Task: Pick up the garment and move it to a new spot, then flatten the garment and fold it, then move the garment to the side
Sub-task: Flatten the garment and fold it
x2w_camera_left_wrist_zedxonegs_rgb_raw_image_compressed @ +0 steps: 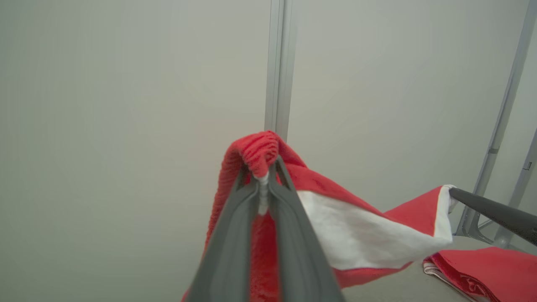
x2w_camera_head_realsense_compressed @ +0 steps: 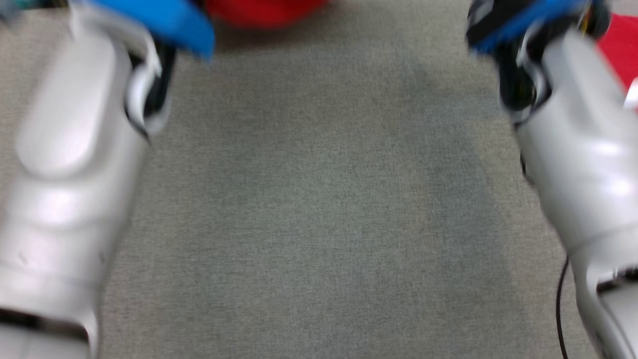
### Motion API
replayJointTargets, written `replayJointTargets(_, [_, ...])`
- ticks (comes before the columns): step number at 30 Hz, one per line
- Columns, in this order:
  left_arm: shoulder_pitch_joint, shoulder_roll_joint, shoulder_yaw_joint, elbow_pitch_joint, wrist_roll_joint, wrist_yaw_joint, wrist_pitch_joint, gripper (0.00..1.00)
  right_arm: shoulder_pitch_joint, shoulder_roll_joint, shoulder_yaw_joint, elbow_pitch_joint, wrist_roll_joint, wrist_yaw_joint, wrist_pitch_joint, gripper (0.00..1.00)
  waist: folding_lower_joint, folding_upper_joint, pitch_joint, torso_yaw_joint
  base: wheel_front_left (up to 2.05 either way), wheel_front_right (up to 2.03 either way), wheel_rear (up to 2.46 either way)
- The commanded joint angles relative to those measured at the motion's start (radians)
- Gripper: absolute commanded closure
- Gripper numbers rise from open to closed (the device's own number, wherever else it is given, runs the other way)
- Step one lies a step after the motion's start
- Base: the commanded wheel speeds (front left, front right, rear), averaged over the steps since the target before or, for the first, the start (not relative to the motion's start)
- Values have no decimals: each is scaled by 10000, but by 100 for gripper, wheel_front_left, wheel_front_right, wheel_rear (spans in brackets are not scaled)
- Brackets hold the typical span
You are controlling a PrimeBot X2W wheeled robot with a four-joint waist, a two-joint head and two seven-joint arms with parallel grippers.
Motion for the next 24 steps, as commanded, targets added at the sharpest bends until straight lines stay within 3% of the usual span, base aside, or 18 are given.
replayJointTargets(1, [915, -31, 184, -321, 104, -3, -23, 100, 817, -214, 235, -269, 188, 3, -61, 100, 0, -2, -213, 1, 0, 0, 0])
replayJointTargets(11, [6531, -516, 1296, -2298, 1267, -4, -23, 100, 5940, -1354, 1192, -2710, 830, 4, -72, 100, 0, -2, -1510, 190, 0, 0, 0])
replayJointTargets(20, [10304, -589, 1346, -3024, 1661, -4, -23, 100, 10011, -1722, 1310, -4632, 941, 4, -52, 100, 0, -2, -2654, 389, 0, 0, 0])
replayJointTargets(24, [11334, -687, 1565, -3305, 1771, 35, -23, 100, 11640, -1645, 812, -5478, 1006, 4, 116, 100, 0, -2, -3008, 605, 0, 0, 0])
